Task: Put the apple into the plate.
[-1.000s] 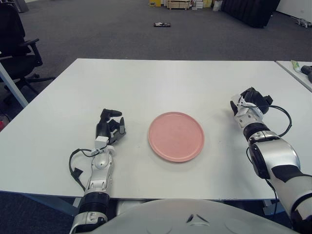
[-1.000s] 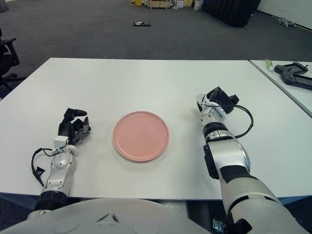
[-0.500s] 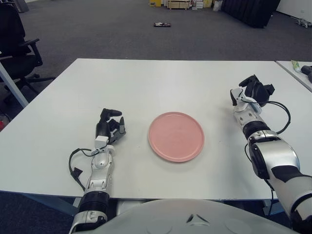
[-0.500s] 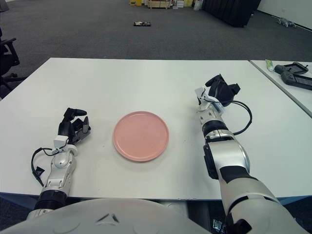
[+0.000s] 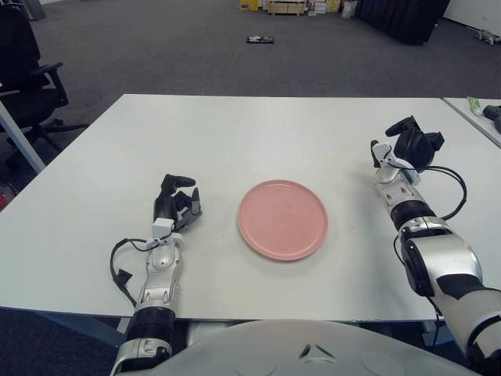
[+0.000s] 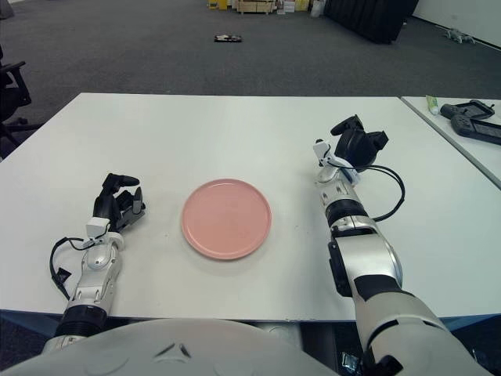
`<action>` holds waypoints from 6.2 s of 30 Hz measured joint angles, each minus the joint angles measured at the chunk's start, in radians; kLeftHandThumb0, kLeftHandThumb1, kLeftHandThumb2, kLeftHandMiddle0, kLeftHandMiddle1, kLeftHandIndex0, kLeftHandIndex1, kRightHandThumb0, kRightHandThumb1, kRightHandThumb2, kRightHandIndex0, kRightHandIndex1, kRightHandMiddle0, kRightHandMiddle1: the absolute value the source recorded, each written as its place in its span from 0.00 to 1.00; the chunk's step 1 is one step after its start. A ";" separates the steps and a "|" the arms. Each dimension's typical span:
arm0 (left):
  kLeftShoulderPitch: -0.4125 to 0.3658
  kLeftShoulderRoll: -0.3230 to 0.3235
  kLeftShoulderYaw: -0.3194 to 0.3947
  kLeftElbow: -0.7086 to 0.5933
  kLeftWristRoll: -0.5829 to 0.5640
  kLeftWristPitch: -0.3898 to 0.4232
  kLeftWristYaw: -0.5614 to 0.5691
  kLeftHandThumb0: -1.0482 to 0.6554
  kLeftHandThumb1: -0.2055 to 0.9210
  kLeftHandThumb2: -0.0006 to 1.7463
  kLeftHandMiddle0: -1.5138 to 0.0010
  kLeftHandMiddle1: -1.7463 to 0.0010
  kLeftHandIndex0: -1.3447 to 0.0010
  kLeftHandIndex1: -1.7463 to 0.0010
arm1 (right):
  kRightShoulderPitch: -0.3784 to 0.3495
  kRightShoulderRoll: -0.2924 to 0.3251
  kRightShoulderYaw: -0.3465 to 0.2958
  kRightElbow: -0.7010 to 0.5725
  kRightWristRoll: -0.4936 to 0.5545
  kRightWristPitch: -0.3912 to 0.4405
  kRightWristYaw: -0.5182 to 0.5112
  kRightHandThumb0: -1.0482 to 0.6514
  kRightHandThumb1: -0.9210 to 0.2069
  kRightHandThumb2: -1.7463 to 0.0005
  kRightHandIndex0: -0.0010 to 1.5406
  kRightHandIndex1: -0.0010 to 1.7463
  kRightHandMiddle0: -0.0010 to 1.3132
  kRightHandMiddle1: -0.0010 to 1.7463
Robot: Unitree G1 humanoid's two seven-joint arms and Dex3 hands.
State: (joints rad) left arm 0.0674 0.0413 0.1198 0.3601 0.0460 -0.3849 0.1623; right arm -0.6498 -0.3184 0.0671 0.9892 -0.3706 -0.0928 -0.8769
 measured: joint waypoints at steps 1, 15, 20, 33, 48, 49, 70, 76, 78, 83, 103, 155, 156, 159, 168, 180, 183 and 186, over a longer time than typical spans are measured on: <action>0.000 0.000 0.000 0.000 0.000 0.000 0.000 0.38 0.74 0.53 0.45 0.00 0.72 0.00 | 0.011 0.001 -0.002 -0.031 0.000 0.000 0.000 0.62 0.82 0.06 0.58 0.94 0.47 1.00; -0.001 0.002 -0.001 -0.002 0.001 0.009 0.000 0.38 0.74 0.53 0.45 0.00 0.72 0.00 | 0.181 0.052 -0.015 -0.537 -0.025 0.060 0.080 0.62 0.80 0.06 0.56 0.97 0.46 1.00; -0.002 0.002 -0.001 -0.002 0.001 0.009 0.000 0.38 0.74 0.54 0.46 0.00 0.72 0.00 | 0.252 0.085 0.005 -0.709 -0.042 0.091 0.161 0.62 0.79 0.06 0.55 0.97 0.45 1.00; -0.003 0.002 0.000 0.005 0.000 -0.003 -0.003 0.38 0.73 0.54 0.47 0.00 0.71 0.00 | 0.365 0.104 0.049 -0.935 -0.036 0.046 0.411 0.62 0.79 0.06 0.55 0.98 0.45 1.00; -0.006 0.002 -0.001 0.008 0.001 -0.002 -0.003 0.38 0.73 0.54 0.46 0.00 0.71 0.00 | 0.378 0.111 0.028 -0.934 -0.045 -0.042 0.482 0.61 0.62 0.20 0.43 1.00 0.40 0.96; -0.007 0.002 -0.001 0.008 0.001 -0.002 -0.003 0.38 0.73 0.54 0.46 0.00 0.71 0.00 | 0.378 0.111 0.022 -0.924 -0.044 -0.038 0.482 0.61 0.53 0.26 0.36 1.00 0.35 0.97; -0.010 0.002 0.000 0.013 0.000 0.000 -0.003 0.38 0.74 0.53 0.47 0.00 0.72 0.00 | 0.392 0.111 -0.105 -0.552 -0.066 0.154 0.309 0.04 0.22 0.76 0.00 0.00 0.00 0.01; -0.010 0.002 0.000 0.014 0.001 0.000 -0.003 0.38 0.74 0.53 0.45 0.00 0.72 0.00 | 0.371 0.119 -0.129 -0.453 -0.042 0.159 0.263 0.01 0.17 0.84 0.00 0.00 0.00 0.00; -0.010 0.003 0.000 0.013 0.001 0.001 -0.003 0.38 0.74 0.53 0.45 0.00 0.72 0.00 | 0.360 0.121 -0.137 -0.427 -0.038 0.161 0.248 0.00 0.17 0.85 0.00 0.00 0.00 0.00; -0.010 0.003 0.000 0.009 0.001 0.008 -0.003 0.38 0.74 0.53 0.45 0.00 0.72 0.00 | 0.335 0.121 -0.146 -0.368 -0.032 0.151 0.210 0.00 0.17 0.86 0.00 0.00 0.00 0.00; -0.004 0.005 -0.002 -0.002 0.007 0.018 -0.003 0.38 0.74 0.53 0.46 0.00 0.72 0.00 | 0.292 0.120 -0.171 -0.159 0.011 0.131 0.100 0.02 0.15 0.88 0.00 0.00 0.00 0.00; 0.014 0.006 -0.004 -0.024 0.008 0.026 -0.003 0.39 0.75 0.53 0.47 0.00 0.72 0.00 | 0.140 0.025 -0.244 0.140 0.135 0.099 0.040 0.30 0.46 0.42 0.00 0.76 0.00 0.64; 0.015 0.006 -0.003 -0.024 0.008 0.026 -0.003 0.39 0.75 0.53 0.47 0.00 0.72 0.00 | 0.139 0.023 -0.239 0.140 0.134 0.102 0.042 0.30 0.46 0.42 0.00 0.76 0.00 0.64; 0.015 0.006 -0.003 -0.023 0.008 0.025 -0.003 0.39 0.75 0.53 0.47 0.00 0.72 0.00 | 0.134 0.018 -0.230 0.142 0.131 0.116 0.049 0.29 0.44 0.44 0.00 0.75 0.00 0.64; 0.014 0.008 -0.002 -0.016 0.000 0.013 -0.009 0.39 0.75 0.52 0.47 0.00 0.72 0.00 | 0.097 -0.006 -0.175 0.164 0.112 0.185 0.117 0.23 0.35 0.51 0.00 0.65 0.00 0.58; 0.013 0.007 -0.002 -0.012 0.001 0.004 -0.010 0.39 0.75 0.53 0.47 0.00 0.72 0.00 | 0.037 -0.017 -0.095 0.163 0.095 0.247 0.222 0.24 0.34 0.53 0.00 0.55 0.00 0.55; 0.012 0.006 -0.002 -0.012 0.001 0.003 -0.010 0.39 0.75 0.53 0.47 0.00 0.72 0.00 | 0.024 -0.018 -0.079 0.155 0.086 0.256 0.236 0.24 0.34 0.53 0.00 0.54 0.00 0.55; 0.012 0.006 -0.002 -0.012 0.001 0.004 -0.010 0.39 0.75 0.53 0.46 0.00 0.72 0.00 | 0.006 -0.019 -0.067 0.151 0.082 0.271 0.252 0.24 0.34 0.53 0.00 0.54 0.00 0.55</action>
State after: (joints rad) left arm 0.0798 0.0473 0.1180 0.3482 0.0467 -0.3813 0.1523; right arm -0.6434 -0.3372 0.0006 1.1398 -0.2887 0.1786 -0.6248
